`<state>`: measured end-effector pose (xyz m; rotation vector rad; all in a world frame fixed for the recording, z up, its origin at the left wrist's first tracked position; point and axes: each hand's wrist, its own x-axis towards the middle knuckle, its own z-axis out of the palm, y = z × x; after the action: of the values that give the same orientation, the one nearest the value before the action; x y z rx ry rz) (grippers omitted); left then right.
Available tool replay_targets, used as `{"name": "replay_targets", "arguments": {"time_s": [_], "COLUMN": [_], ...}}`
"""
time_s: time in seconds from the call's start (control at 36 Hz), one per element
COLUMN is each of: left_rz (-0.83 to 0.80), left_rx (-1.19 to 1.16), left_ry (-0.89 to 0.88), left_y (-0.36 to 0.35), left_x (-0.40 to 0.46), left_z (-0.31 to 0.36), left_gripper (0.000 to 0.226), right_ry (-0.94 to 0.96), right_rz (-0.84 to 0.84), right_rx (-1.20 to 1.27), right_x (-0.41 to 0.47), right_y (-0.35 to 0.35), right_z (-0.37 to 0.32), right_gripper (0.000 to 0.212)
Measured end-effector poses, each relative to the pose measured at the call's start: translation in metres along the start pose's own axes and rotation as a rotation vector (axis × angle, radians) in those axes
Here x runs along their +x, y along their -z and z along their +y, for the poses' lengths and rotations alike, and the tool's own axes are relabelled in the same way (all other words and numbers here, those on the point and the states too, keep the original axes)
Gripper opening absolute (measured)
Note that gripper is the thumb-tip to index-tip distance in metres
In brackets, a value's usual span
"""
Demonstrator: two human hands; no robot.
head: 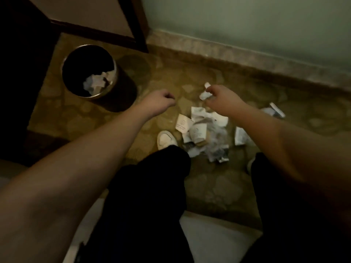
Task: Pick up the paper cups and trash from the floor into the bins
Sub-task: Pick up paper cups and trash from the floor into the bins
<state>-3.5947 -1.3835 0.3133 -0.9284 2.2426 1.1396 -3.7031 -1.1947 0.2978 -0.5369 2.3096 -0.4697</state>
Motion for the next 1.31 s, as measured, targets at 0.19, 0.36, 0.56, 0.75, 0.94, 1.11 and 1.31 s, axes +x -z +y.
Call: {"name": "replay_targets", "arguments": {"time_s": [0.19, 0.36, 0.56, 0.75, 0.94, 1.11, 1.31], "left_rz": [-0.160, -0.236, -0.297, -0.276, -0.240, -0.205, -0.237], "left_rx": [0.199, 0.267, 0.197, -0.021, -0.190, -0.327, -0.482], "left_ry": [0.021, 0.110, 0.274, 0.489, 0.575, 0.677, 0.759], "left_y": [-0.085, -0.149, -0.191, -0.215, -0.259, -0.287, -0.286], "left_x": [-0.008, 0.033, 0.077, 0.124, 0.161, 0.175, 0.191], "left_z": [0.047, 0.021, -0.051, -0.092, -0.091, -0.096, -0.103], "left_gripper": [0.022, 0.029, 0.032, 0.036, 0.062, 0.089, 0.081], "right_ry": [-0.216, -0.371, -0.586, -0.489, -0.530, -0.631, -0.631], "right_rz": [-0.110, -0.257, -0.233, -0.140, -0.169, -0.171, -0.199], "right_rx": [0.068, 0.047, 0.245, 0.248, 0.321, 0.407, 0.569], "right_x": [-0.033, -0.018, -0.006, 0.034, 0.082, 0.091, 0.093], "right_y": [-0.003, -0.060, -0.137, -0.179, -0.213, -0.231, -0.224], "right_z": [0.109, 0.169, 0.198, 0.191, 0.185, 0.185, 0.179], "right_gripper": [0.046, 0.039, 0.050, 0.027, 0.040, 0.041, 0.037]}}
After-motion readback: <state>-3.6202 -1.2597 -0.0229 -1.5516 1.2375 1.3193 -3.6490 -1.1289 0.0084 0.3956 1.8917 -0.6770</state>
